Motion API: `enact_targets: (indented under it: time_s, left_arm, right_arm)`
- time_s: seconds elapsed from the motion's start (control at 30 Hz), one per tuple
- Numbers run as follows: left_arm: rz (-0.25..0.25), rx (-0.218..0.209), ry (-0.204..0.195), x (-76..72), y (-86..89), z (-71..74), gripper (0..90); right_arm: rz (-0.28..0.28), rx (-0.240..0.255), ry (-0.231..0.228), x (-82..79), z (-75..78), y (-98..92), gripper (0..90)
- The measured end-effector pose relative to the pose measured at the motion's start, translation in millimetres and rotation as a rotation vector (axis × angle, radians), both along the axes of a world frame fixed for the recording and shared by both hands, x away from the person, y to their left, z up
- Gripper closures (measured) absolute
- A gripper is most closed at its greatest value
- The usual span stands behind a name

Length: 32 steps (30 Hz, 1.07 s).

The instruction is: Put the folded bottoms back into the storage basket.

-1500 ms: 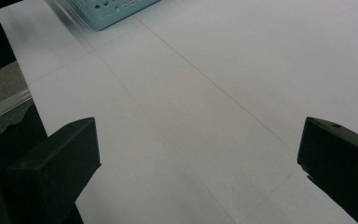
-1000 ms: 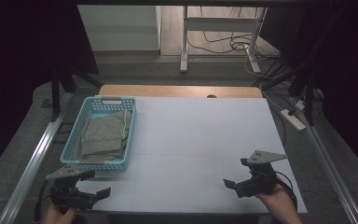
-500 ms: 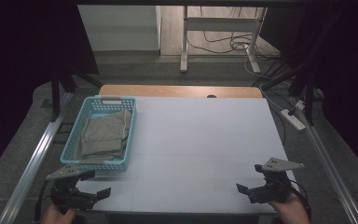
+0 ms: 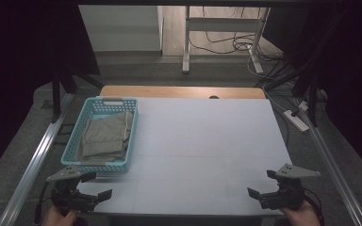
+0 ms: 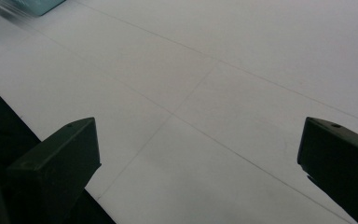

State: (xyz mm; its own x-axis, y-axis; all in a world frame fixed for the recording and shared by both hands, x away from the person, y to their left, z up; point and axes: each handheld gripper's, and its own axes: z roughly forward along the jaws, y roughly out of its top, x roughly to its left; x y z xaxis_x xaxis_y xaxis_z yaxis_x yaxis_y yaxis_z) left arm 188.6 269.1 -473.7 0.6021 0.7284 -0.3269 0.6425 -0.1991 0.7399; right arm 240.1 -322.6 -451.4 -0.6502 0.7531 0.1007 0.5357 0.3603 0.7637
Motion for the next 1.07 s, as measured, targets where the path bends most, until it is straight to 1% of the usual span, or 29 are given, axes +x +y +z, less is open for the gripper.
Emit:
enact_targets:
  time_s: [0.27,0.5,0.67,0.7,0.77,0.87,0.97,1.07]
  left_arm:
    - [0.002,-0.002,-0.001,-0.1,0.2,0.0,0.0]
    - [0.004,-0.005,-0.004,-0.6,0.7,-0.1,0.0]
    - [0.006,-0.005,-0.007,-1.2,1.1,0.0,0.0]
    - [0.008,-0.005,-0.010,-1.6,1.2,0.1,0.0]
    - [0.011,-0.005,-0.012,-1.9,1.2,0.2,0.0]
    - [0.010,-0.002,-0.012,-1.9,0.9,0.2,0.0]
    - [0.010,-0.002,-0.013,-1.9,0.7,0.5,0.0]
    - [0.011,-0.006,-0.015,-1.5,0.8,0.7,0.0]
  right_arm:
    - [-0.036,0.014,-0.006,-5.9,2.3,-8.0,0.0]
    - [-0.058,0.014,-0.009,-12.9,4.2,-12.4,0.0]
    - [-0.064,0.004,-0.011,-16.5,5.0,-15.2,0.0]
    - [-0.069,0.002,-0.004,-18.6,5.5,-16.4,0.0]
    - [-0.075,-0.004,-0.008,-20.8,5.7,-17.4,0.0]
    - [-0.090,-0.010,0.002,-23.6,5.9,-18.4,0.0]
    - [-0.107,-0.011,0.006,-23.2,5.5,-18.8,0.0]
    - [-0.108,-0.024,0.009,-21.8,4.2,-18.3,0.0]
